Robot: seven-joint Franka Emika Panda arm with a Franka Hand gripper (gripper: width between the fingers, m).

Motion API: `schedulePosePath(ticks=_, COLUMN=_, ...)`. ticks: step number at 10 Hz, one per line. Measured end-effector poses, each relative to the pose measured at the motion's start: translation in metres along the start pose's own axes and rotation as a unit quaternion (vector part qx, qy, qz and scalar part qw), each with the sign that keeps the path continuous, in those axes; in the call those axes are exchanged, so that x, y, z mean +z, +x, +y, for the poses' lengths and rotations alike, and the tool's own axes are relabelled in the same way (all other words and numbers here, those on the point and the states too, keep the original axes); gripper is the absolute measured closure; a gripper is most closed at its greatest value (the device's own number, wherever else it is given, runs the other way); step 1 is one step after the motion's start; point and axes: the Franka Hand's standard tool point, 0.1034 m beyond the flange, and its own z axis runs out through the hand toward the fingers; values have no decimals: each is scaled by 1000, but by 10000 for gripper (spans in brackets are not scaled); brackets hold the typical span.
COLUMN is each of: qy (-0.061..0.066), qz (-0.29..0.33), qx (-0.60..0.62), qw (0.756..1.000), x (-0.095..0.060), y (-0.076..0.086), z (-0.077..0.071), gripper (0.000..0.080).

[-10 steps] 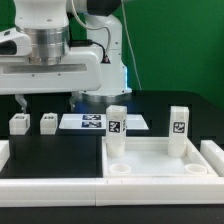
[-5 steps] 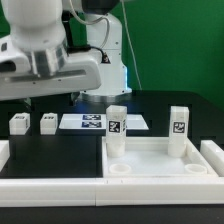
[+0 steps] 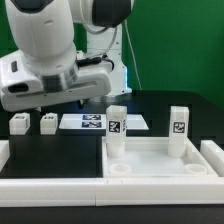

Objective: Assemble square table

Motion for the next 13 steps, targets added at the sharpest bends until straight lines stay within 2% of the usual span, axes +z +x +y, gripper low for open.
schedulePosePath(ticks=2, qy=-23, qz=-21, qx=9, qw=999, x=15, y=-6, z=23, gripper=151)
schedulePosePath(ticks=3, qy=-23, qz=-22, qx=14, qw=999, x=18, y=-7, z=27, gripper=151)
schedulePosePath(ticks=4, qy=-13, qz=-18, qx=17, qw=1000, x=20, y=-6, z=27, gripper=151)
schedulePosePath(ticks=7, qy=-14, qz=-20, qx=9, qw=1000, x=20, y=-5, z=23, gripper=151)
schedulePosePath(ticks=10, qy=-11, qz=-47, qx=10, qw=999, x=44, y=-5, z=14, gripper=151)
schedulePosePath(ticks=12, qy=-7, qz=-47, qx=0, qw=999, x=62, y=-10, z=19, gripper=151)
schedulePosePath(ticks=13, qy=-7, qz=-42, qx=-11, qw=999, x=65, y=-11, z=24, gripper=151)
